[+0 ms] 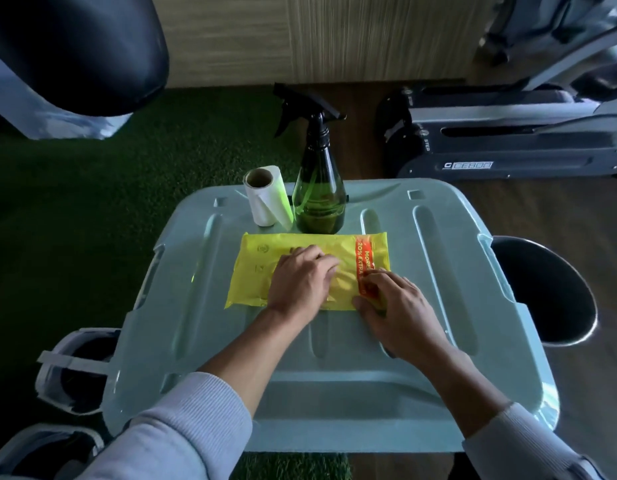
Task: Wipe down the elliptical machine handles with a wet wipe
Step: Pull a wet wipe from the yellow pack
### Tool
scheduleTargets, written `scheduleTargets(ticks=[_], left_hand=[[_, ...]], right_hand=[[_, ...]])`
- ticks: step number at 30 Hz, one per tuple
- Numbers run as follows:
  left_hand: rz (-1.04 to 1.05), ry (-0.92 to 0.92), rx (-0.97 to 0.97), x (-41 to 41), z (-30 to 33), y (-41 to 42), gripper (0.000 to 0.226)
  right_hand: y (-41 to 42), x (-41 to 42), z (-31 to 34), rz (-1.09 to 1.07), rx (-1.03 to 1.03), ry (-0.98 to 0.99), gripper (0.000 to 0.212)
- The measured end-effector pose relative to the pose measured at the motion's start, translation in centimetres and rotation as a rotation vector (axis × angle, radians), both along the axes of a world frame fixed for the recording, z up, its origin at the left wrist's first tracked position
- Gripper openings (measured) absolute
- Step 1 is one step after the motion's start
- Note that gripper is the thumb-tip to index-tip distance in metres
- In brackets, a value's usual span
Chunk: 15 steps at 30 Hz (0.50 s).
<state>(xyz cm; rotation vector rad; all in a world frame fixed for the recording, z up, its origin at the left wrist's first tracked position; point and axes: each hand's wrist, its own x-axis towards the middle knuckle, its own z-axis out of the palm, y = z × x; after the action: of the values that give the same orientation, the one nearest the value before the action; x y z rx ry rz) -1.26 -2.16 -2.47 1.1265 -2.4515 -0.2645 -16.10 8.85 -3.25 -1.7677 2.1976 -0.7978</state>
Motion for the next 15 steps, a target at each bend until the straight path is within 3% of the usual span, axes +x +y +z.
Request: scheduleTargets(ticks=[6, 10, 13, 15], left_hand=[[0.13, 0.207, 0.045, 1.9, 0.5, -0.8, 0.038], [0.311, 0.392, -0.01, 6.0, 0.9, -2.0, 0.022], [0.348, 0.417, 0.096, 8.5, 1.4, -1.8, 0.056], [0.304, 0.304, 0.17, 9.0, 1.5, -1.1, 0.086]], right_hand=[[-0.1, 0.1, 0.1, -0.006, 0.031, -0.009, 0.034], [-0.3, 0.3, -0.1, -0.011, 0.043, 0.021, 0.032], [-0.8, 0.2, 0.6, -0.012, 0.109, 0.059, 0.031], [-1.6, 0.2, 1.5, 0.002, 0.147, 0.131, 0.032]])
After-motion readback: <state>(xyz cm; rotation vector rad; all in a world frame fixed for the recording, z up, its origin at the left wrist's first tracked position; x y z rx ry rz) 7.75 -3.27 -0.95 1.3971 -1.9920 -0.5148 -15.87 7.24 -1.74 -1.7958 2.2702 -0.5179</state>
